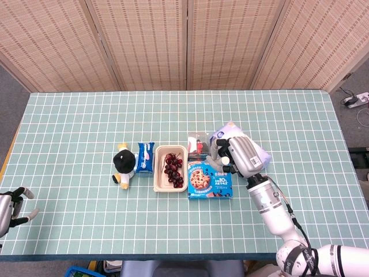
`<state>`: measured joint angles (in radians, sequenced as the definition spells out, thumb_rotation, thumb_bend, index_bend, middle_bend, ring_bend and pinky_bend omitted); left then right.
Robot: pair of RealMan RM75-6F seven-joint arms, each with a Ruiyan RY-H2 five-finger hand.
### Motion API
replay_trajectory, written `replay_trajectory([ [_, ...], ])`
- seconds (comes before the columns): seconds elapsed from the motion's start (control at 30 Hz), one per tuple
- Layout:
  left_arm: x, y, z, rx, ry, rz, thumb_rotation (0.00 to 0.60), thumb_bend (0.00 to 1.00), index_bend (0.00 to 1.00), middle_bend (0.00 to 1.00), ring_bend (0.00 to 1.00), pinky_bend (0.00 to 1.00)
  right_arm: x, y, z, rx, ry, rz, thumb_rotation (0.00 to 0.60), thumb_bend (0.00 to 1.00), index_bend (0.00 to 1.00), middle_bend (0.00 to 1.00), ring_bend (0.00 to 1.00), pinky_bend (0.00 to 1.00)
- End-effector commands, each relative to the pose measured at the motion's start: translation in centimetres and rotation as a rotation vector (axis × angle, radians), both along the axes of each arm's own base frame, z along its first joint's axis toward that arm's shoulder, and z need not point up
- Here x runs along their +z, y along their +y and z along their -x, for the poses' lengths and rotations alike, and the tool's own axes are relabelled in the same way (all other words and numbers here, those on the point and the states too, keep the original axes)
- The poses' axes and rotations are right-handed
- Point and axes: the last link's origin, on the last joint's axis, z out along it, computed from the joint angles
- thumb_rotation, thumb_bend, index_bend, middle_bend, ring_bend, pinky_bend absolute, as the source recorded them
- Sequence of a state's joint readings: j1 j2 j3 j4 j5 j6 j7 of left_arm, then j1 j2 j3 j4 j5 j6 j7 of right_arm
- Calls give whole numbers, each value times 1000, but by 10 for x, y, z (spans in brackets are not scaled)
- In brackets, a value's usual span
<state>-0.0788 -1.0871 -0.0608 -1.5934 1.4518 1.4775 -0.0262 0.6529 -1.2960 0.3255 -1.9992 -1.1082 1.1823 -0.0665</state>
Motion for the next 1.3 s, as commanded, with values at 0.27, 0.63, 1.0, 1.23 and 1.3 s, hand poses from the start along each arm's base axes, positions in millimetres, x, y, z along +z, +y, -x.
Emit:
replay_trajectory([
  [0.27, 1, 1, 1, 2, -6, 0, 600, 68, 637, 871, 625, 622, -10, -7, 8, 18, -199, -255, 600, 519, 800, 1000, 1000, 1000],
  [0.63, 0, 1, 1, 7, 7, 10, 600, 68, 636, 871, 625, 622, -28, -6, 17, 97, 209, -50, 600, 522, 800, 1000, 1000, 1000],
  [1.0, 1, 1, 0, 5, 6, 6, 600, 68, 636, 870, 625, 622, -27, -6, 12, 23, -68, -174, 600, 522, 801, 1000, 1000, 1000],
  [1.23, 1, 0, 0, 4, 6, 6, 600, 68, 636, 870, 625, 622, -23, -6, 15, 30, -166, -241, 600, 522, 801, 1000, 1000, 1000],
  [1.3, 1, 0, 0, 4, 7, 4, 600, 68, 636, 870, 625, 622, -24, -7, 18, 52, -108, -208, 600, 522, 801, 1000, 1000, 1000],
])
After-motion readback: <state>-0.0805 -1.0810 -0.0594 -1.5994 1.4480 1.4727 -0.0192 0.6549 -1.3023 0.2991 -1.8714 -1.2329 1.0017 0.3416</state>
